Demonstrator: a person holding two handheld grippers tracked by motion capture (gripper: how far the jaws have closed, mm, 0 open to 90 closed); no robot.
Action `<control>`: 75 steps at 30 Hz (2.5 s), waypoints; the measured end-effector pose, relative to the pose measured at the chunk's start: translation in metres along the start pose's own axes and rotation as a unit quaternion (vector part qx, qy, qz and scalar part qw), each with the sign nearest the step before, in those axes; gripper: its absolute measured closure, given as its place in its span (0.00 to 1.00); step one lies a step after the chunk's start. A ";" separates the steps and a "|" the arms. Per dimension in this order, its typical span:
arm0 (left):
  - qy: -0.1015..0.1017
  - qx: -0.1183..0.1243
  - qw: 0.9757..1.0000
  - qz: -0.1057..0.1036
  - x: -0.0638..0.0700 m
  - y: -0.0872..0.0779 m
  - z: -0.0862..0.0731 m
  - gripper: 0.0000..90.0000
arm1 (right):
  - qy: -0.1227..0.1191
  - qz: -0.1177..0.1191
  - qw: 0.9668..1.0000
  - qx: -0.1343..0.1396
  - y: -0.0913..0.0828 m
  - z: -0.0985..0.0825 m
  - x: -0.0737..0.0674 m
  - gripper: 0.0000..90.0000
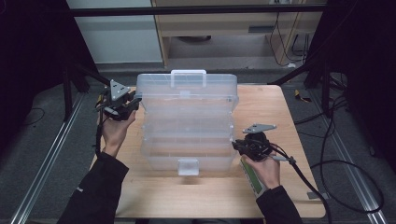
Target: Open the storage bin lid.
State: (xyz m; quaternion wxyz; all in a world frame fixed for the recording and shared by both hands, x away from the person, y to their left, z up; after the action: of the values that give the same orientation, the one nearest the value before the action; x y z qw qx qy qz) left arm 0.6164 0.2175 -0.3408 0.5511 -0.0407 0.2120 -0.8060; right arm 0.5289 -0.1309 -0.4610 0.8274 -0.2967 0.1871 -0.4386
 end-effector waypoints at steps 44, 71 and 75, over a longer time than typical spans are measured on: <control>-0.008 -0.006 0.999 0.030 -0.018 0.050 0.030 0.85 | -0.003 0.001 1.000 0.005 0.001 0.000 0.001 0.86; -0.007 -0.016 0.999 0.043 -0.027 0.083 0.037 0.83 | 0.001 0.002 1.000 0.006 0.001 0.000 0.001 0.86; -0.011 -0.017 0.999 0.041 -0.029 0.086 0.037 0.83 | 0.000 0.002 1.000 0.006 0.001 0.000 0.001 0.86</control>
State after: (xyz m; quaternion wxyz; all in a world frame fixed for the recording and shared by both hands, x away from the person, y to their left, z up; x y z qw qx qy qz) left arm 0.7136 0.2064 -0.3358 0.5848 -0.0501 0.2215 -0.7787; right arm 0.5303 -0.1312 -0.4615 0.8299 -0.2916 0.1850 -0.4383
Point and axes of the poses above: each handheld gripper's, and its own axes: y roughly forward along the jaws, z roughly out of its top, x roughly to its right, the point moved 8 cm from there along y, roughly forward along the jaws, and after that the axes turned 2 degrees about -z, right-handed, at the moved point
